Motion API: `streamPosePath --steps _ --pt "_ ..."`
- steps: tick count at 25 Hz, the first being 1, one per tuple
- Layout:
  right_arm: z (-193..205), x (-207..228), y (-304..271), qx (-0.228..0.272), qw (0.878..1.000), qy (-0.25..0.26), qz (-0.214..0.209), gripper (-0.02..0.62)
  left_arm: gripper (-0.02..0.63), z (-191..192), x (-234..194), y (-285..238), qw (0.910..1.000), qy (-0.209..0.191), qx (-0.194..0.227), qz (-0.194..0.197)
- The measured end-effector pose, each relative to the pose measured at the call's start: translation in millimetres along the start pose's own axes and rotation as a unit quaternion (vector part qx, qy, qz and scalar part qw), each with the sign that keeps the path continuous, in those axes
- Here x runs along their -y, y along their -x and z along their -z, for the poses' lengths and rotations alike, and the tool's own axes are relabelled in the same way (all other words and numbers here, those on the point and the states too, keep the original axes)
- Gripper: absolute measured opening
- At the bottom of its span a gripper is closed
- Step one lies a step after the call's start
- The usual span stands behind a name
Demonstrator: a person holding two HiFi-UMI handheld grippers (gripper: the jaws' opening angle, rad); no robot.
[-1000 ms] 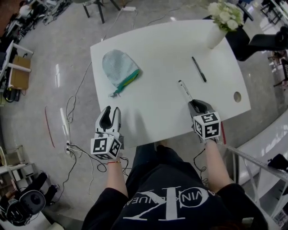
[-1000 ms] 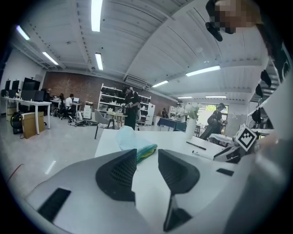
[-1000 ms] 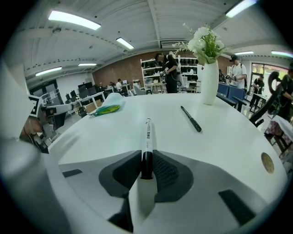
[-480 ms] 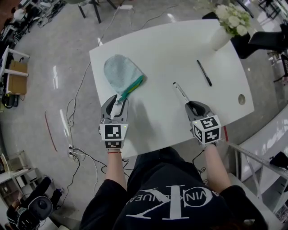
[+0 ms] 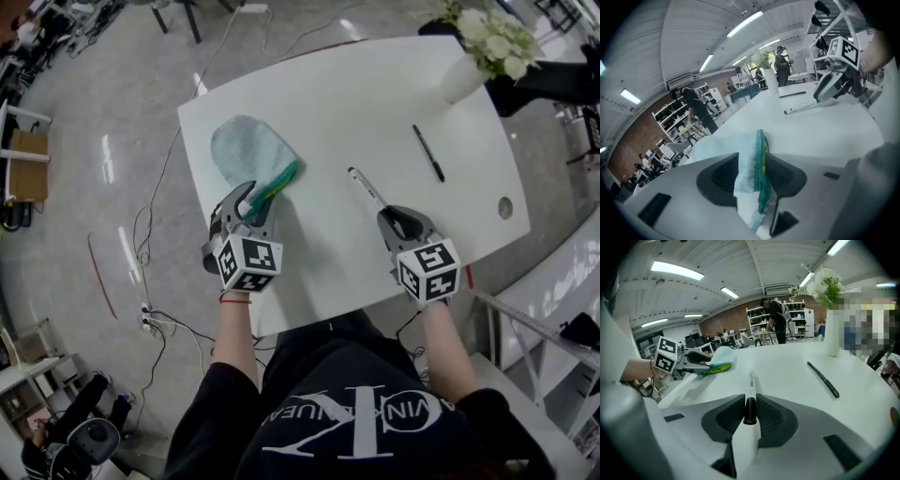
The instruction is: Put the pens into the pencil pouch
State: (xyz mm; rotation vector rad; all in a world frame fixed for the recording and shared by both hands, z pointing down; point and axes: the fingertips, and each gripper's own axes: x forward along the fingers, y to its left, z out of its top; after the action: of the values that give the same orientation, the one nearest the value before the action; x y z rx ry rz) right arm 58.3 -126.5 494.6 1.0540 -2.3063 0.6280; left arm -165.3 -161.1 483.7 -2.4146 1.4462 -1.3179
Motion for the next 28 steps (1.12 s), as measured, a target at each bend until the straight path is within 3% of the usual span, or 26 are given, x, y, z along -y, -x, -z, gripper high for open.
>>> streamPosePath --steps 4,7,13,22,28 --pt "-2.5 -5.3 -5.1 0.000 1.000 -0.001 -0.004 0.081 0.173 5.9 1.3 -10.3 0.9986 -0.040 -0.034 0.007" --pt "-2.8 -7.9 -8.5 -0.001 1.000 0.001 -0.006 0.081 0.156 6.4 1.7 -14.6 0.9980 -0.047 -0.040 0.011" --pt "-6.9 -17.2 -12.3 0.001 1.000 0.006 -0.019 0.081 0.055 3.2 -1.6 -14.6 0.9991 -0.030 -0.031 0.005" --pt "-29.3 -48.1 -20.1 0.019 0.998 0.025 -0.059 0.080 0.039 -5.6 -13.2 -6.7 0.9991 0.041 -0.003 0.007" --pt "-48.3 -75.5 -26.7 0.034 0.994 0.048 -0.097 0.080 0.024 -10.7 -16.9 -2.7 0.9985 0.054 -0.002 0.008"
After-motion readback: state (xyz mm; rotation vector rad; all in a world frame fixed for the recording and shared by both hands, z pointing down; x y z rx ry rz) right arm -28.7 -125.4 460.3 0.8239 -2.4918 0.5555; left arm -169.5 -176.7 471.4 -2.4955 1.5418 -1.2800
